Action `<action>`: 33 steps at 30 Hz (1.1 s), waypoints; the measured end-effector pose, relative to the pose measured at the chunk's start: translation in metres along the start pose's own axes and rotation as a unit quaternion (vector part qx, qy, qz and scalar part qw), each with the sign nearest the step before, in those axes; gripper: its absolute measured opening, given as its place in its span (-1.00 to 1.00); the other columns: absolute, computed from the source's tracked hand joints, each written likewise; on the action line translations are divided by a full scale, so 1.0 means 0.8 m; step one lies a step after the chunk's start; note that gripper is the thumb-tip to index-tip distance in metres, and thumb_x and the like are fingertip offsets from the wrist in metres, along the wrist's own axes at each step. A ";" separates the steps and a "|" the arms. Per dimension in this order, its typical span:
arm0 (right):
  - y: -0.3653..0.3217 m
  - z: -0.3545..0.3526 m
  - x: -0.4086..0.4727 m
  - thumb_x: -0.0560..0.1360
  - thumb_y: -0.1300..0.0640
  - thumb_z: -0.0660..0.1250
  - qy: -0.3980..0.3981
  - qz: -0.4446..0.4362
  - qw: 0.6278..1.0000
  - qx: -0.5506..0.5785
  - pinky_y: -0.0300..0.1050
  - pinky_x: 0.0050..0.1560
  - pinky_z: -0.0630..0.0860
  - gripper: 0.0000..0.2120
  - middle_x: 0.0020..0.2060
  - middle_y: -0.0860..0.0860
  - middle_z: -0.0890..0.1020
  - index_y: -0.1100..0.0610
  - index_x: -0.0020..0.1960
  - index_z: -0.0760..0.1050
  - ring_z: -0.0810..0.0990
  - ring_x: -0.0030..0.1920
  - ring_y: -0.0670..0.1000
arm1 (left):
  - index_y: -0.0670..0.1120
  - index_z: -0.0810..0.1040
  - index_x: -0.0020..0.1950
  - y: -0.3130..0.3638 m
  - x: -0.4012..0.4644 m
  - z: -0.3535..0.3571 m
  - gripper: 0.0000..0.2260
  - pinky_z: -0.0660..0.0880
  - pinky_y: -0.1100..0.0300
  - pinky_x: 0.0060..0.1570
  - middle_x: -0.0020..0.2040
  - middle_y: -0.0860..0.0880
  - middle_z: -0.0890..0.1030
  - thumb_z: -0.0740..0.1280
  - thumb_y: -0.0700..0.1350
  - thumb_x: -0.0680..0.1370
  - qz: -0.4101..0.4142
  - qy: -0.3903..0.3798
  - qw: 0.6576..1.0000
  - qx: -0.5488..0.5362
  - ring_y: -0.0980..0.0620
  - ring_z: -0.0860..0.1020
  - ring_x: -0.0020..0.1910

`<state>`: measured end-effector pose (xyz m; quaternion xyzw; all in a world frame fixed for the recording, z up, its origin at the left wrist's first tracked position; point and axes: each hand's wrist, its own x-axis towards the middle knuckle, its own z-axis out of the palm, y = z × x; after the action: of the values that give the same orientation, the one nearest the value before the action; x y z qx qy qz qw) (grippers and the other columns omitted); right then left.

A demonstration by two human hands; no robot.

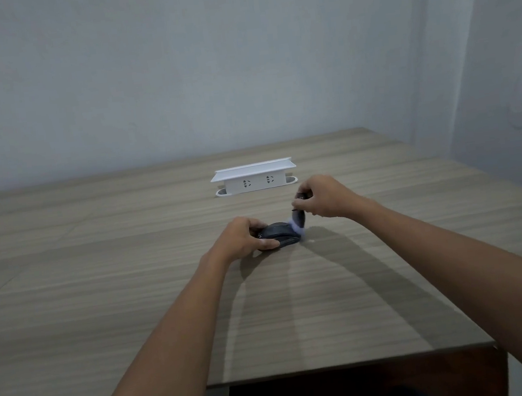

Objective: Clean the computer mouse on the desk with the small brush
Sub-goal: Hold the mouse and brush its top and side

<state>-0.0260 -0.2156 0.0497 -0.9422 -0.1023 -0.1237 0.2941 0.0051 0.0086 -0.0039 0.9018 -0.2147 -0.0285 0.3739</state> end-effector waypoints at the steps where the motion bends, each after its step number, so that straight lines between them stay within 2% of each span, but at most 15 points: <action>1: -0.001 0.001 0.000 0.49 0.16 0.37 -0.001 -0.002 1.000 0.022 -0.33 -0.51 0.39 -0.81 -0.41 0.03 0.60 0.27 -0.18 0.65 0.49 -0.48 -0.10 | -0.08 0.70 0.15 0.000 -0.001 0.000 -0.64 0.58 0.07 0.07 -0.04 -0.03 0.75 0.58 -0.03 0.39 0.001 0.001 1.000 0.001 -0.04 0.70 -0.01; 3: 0.000 0.001 -0.001 0.49 0.14 0.37 0.003 0.000 0.999 0.040 -0.26 -0.50 0.43 -0.81 -0.40 0.05 0.60 0.26 -0.18 0.64 0.52 -0.47 -0.06 | -0.08 0.70 0.14 0.000 -0.001 0.000 -0.65 0.58 0.07 0.05 -0.04 -0.03 0.75 0.58 -0.03 0.39 0.000 0.001 1.000 0.001 -0.03 0.70 -0.03; 6: 0.003 -0.002 -0.001 0.46 0.19 0.37 0.003 0.002 1.000 -0.015 -0.25 -0.46 0.37 -0.83 -0.39 0.08 0.64 0.26 -0.19 0.68 0.49 -0.43 0.00 | -0.10 0.70 0.14 0.003 -0.002 0.001 -0.65 0.58 0.09 0.01 -0.05 -0.04 0.75 0.59 -0.04 0.39 0.001 0.005 1.000 -0.003 -0.02 0.69 -0.07; 8: 0.005 -0.003 -0.001 0.48 0.18 0.37 0.009 0.007 1.000 0.018 -0.33 -0.50 0.37 -0.83 -0.41 0.06 0.61 0.27 -0.18 0.67 0.48 -0.47 -0.05 | -0.08 0.71 0.13 0.002 -0.002 0.002 -0.66 0.59 0.05 0.02 -0.07 -0.03 0.75 0.59 -0.04 0.38 0.000 0.009 1.000 -0.002 -0.06 0.70 -0.04; 11: 0.004 -0.002 -0.005 0.50 0.14 0.39 -0.005 0.004 0.996 0.087 -0.27 -0.50 0.44 -0.81 -0.41 0.04 0.59 0.28 -0.16 0.64 0.50 -0.51 -0.11 | -0.07 0.71 0.12 0.000 -0.002 0.002 -0.66 0.59 0.02 0.04 -0.07 -0.03 0.75 0.59 -0.03 0.38 -0.002 0.012 1.000 0.002 -0.07 0.70 -0.02; 15: 0.008 -0.003 -0.004 0.48 0.18 0.39 -0.002 0.008 1.000 0.002 -0.22 -0.47 0.41 -0.82 -0.41 0.09 0.60 0.29 -0.17 0.66 0.48 -0.47 -0.03 | -0.09 0.71 0.12 0.000 -0.001 0.003 -0.64 0.58 0.05 0.03 -0.07 -0.04 0.75 0.60 -0.02 0.37 -0.007 0.014 1.000 -0.005 -0.06 0.70 -0.03; 19: 0.007 -0.003 -0.007 0.48 0.14 0.40 -0.001 -0.006 0.998 0.063 -0.23 -0.48 0.47 -0.83 -0.41 0.05 0.61 0.25 -0.16 0.65 0.54 -0.47 -0.07 | -0.09 0.71 0.12 -0.001 -0.001 0.003 -0.65 0.56 0.09 -0.06 -0.07 -0.06 0.74 0.60 -0.02 0.37 -0.005 0.021 1.000 0.000 0.00 0.66 -0.12; 24: 0.010 -0.006 -0.008 0.47 0.19 0.39 -0.001 -0.006 1.000 0.000 -0.19 -0.42 0.47 -0.84 -0.38 0.13 0.65 0.27 -0.20 0.66 0.51 -0.45 -0.03 | -0.08 0.72 0.10 0.000 -0.003 0.005 -0.66 0.53 0.16 -0.13 -0.09 -0.06 0.74 0.59 -0.01 0.37 -0.001 0.024 1.000 0.004 0.06 0.63 -0.19; 28: 0.011 -0.012 -0.011 0.49 0.15 0.40 -0.013 -0.012 0.997 0.081 -0.24 -0.48 0.48 -0.82 -0.41 0.04 0.61 0.27 -0.15 0.65 0.52 -0.51 -0.14 | -0.08 0.72 0.11 0.001 -0.003 0.005 -0.65 0.50 0.26 -0.18 -0.08 -0.03 0.74 0.59 -0.02 0.37 -0.002 0.025 1.000 0.001 0.07 0.63 -0.18; 30: 0.013 -0.011 -0.013 0.49 0.16 0.40 -0.034 -0.016 0.999 0.039 -0.29 -0.50 0.46 -0.84 -0.43 0.01 0.61 0.26 -0.15 0.66 0.52 -0.52 -0.15 | -0.08 0.71 0.12 0.001 -0.004 0.005 -0.65 0.47 0.29 -0.20 -0.08 -0.02 0.74 0.59 -0.02 0.38 0.000 0.025 1.000 0.003 0.09 0.63 -0.18; 33: 0.018 -0.010 -0.012 0.48 0.17 0.39 -0.009 -0.008 1.000 0.000 -0.34 -0.54 0.41 -0.85 -0.47 0.00 0.58 0.25 -0.17 0.66 0.52 -0.50 -0.10 | -0.09 0.71 0.12 0.002 -0.004 0.006 -0.65 0.52 0.26 -0.15 -0.08 -0.01 0.74 0.59 -0.01 0.38 -0.001 0.025 1.000 0.004 0.05 0.67 -0.14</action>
<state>-0.0326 -0.2328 0.0460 -0.9424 -0.1126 -0.1179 0.2922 0.0011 0.0058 -0.0066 0.9037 -0.2048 -0.0052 0.3759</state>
